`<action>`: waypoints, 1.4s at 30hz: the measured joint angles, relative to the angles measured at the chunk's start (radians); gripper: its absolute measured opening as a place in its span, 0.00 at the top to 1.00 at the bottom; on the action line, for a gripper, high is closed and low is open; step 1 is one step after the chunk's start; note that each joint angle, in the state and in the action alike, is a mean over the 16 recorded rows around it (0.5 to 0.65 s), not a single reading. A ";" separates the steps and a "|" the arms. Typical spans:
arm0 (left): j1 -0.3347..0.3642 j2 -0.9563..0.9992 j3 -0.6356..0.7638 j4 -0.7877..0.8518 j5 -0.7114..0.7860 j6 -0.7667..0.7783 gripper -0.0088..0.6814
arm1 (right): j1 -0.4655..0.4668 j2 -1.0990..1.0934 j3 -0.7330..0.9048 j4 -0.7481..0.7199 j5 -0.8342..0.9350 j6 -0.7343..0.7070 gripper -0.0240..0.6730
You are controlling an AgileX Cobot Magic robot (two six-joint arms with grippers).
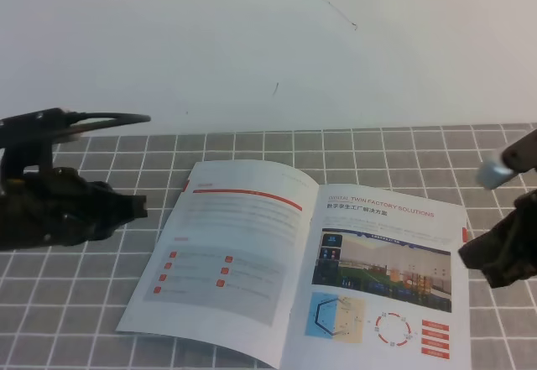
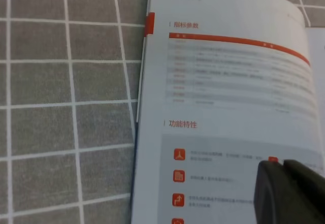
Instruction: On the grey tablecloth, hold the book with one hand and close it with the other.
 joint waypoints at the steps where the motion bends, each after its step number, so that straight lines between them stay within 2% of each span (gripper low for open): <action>1: 0.000 0.032 -0.016 -0.016 0.002 0.027 0.99 | 0.018 0.028 -0.001 0.003 -0.017 -0.002 0.97; 9: 0.000 0.277 -0.161 -0.020 0.032 0.124 0.99 | 0.112 0.239 -0.005 0.013 -0.151 0.001 0.97; 22: 0.023 0.575 -0.343 0.045 0.044 0.134 0.99 | 0.129 0.420 -0.018 0.020 -0.222 -0.004 0.97; 32: 0.047 0.678 -0.387 0.045 0.056 0.134 0.99 | 0.129 0.433 -0.024 0.027 -0.216 -0.012 0.97; 42: 0.018 0.696 -0.401 0.022 0.102 0.136 0.99 | 0.129 0.433 -0.024 0.031 -0.217 -0.017 0.97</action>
